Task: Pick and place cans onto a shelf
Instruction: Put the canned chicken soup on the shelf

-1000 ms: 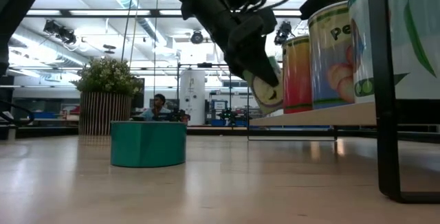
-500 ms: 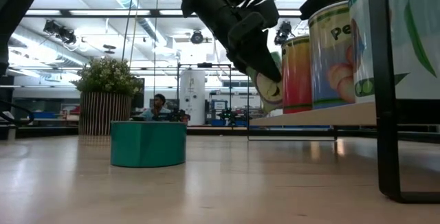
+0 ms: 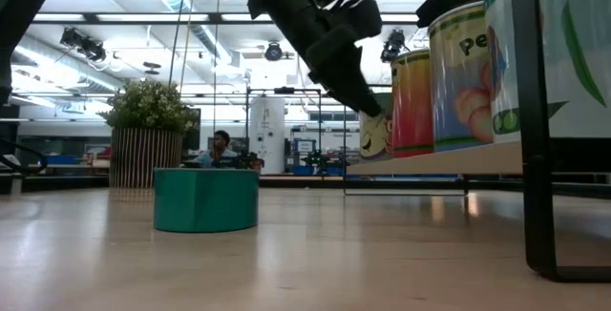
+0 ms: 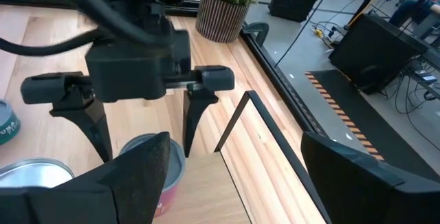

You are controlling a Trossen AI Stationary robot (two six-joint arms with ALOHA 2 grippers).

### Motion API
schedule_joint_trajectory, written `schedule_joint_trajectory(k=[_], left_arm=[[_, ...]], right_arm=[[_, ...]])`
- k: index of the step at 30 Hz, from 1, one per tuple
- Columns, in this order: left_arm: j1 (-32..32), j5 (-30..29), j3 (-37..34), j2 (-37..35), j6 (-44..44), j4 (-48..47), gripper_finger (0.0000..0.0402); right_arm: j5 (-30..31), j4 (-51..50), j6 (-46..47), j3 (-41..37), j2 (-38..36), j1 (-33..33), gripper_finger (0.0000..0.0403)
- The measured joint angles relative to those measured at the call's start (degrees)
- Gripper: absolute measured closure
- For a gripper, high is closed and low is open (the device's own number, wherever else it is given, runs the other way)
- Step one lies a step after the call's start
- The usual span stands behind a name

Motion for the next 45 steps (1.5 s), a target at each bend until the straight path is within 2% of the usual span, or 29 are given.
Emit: schedule_joint_trajectory(k=[4, 16, 24, 27, 31, 32, 34, 39, 45], left_arm=[[0.04, 0.01, 0.10, 0.00, 0.14, -2.84, 0.0012], [-0.97, 8.68, 0.14, 0.02, 2.93, -5.79, 0.0012], [-2.38, 9.20, 0.14, 0.02, 7.37, -8.43, 0.0012], [-2.56, 8.19, 0.15, 0.06, 7.00, -10.22, 0.0012], [-2.59, -0.66, 0.17, -0.04, 5.27, -8.71, 0.0012], [-2.30, -1.00, 0.17, -0.09, 5.27, -8.18, 0.0012], [-1.67, 1.88, 0.17, -0.11, 6.34, -7.00, 0.0012], [-0.15, 13.29, -0.66, -0.20, 11.04, -2.61, 0.0012], [0.20, 13.65, -2.02, -0.20, 12.33, 0.23, 0.0012]], right_arm=[[0.00, -0.02, -0.10, 0.00, 0.00, 0.00, 0.0069], [0.00, -0.02, -0.11, 0.00, 0.00, 0.00, 0.0069], [0.00, -0.07, -0.27, 0.00, 0.00, 0.00, 0.0069], [-0.02, -0.15, -0.44, 0.00, 0.00, 0.00, 0.0069], [0.00, 0.11, -0.57, 0.00, 0.00, 0.00, 0.0069], [-0.01, 0.18, -0.57, 0.00, 0.00, 0.00, 0.0069], [0.00, 0.18, -0.57, 0.00, 0.00, 0.00, 0.0069], [-0.02, 0.07, -0.36, 0.00, 0.00, 0.00, 0.0069], [-0.02, 0.02, -0.15, 0.00, 0.00, 0.00, 0.0069]])
